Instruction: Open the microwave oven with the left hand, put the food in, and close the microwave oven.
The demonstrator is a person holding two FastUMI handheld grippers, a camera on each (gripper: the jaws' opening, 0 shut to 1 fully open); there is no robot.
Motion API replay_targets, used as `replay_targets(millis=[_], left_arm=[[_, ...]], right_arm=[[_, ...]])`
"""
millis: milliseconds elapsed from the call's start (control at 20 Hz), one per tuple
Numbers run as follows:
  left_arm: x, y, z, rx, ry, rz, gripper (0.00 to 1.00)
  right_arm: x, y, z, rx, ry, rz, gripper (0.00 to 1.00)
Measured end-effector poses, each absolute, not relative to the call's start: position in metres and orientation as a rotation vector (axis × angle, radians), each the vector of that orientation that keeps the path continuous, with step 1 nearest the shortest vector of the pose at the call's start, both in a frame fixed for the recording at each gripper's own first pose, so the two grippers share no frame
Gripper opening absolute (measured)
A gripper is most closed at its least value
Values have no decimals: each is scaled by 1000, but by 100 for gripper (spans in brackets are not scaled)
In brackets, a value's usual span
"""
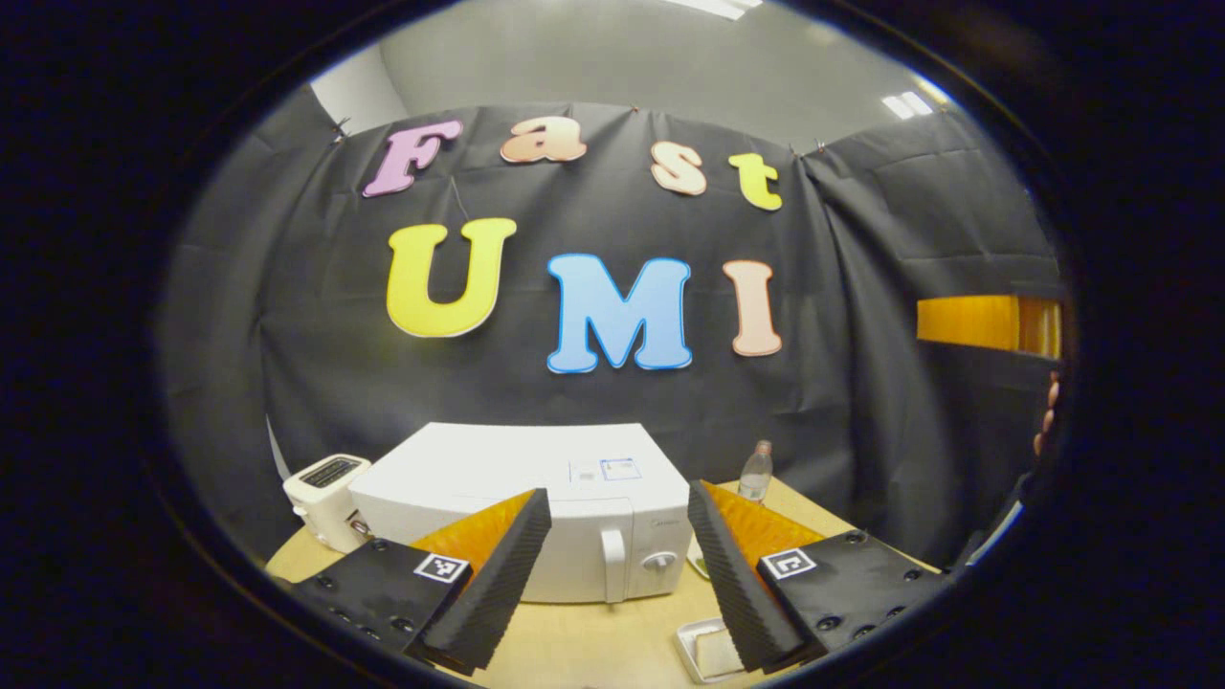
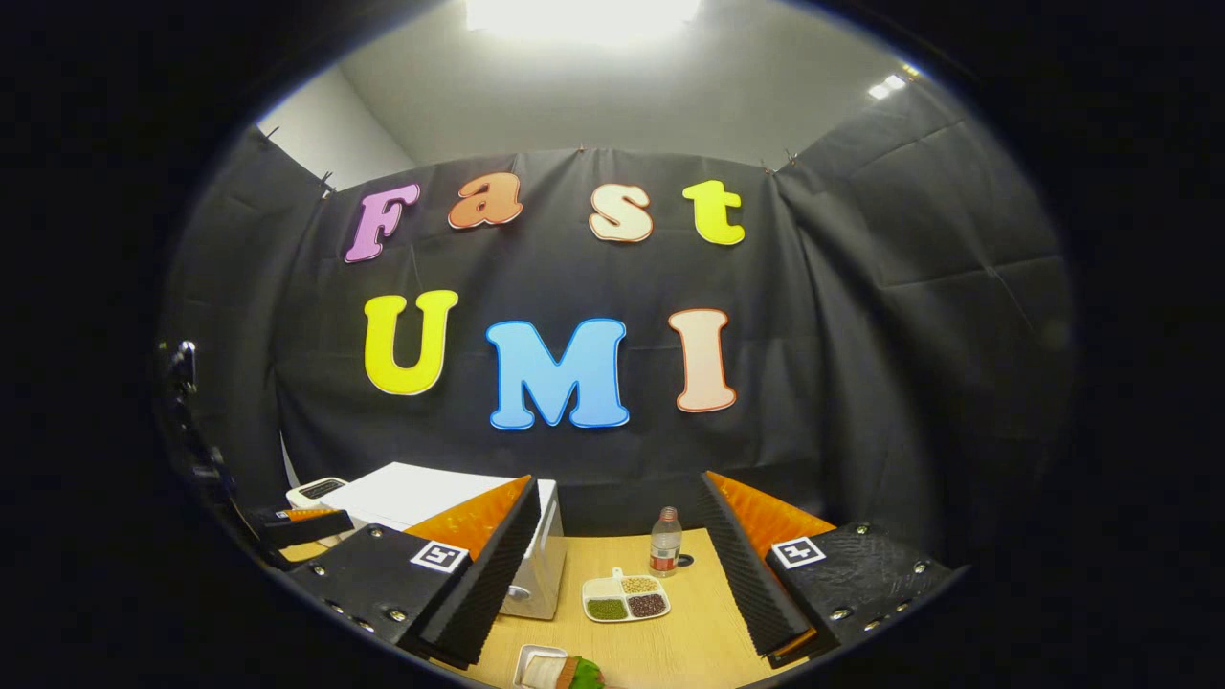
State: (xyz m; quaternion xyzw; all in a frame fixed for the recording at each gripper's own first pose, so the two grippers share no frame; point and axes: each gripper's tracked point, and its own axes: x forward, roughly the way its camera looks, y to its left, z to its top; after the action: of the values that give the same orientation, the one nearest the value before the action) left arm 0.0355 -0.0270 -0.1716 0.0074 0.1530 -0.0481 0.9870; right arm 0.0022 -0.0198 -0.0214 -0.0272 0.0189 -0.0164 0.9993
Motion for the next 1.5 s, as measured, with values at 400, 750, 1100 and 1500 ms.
replay_targets(millis=[400, 750, 1100, 1500], left_arm=[[72, -31, -317, -15, 526, -94, 96], [100, -26, -374, 25, 593, -49, 78], [111, -28, -386, 45, 597, -31, 32], [110, -30, -385, 21, 609, -54, 10]], right_arm=[[-4, -46, -35, -39, 71, -82, 99], [1, -71, -44, -31, 100, -126, 99], [9, -71, -46, -37, 101, -114, 99], [8, -66, -51, -39, 113, -96, 99]])
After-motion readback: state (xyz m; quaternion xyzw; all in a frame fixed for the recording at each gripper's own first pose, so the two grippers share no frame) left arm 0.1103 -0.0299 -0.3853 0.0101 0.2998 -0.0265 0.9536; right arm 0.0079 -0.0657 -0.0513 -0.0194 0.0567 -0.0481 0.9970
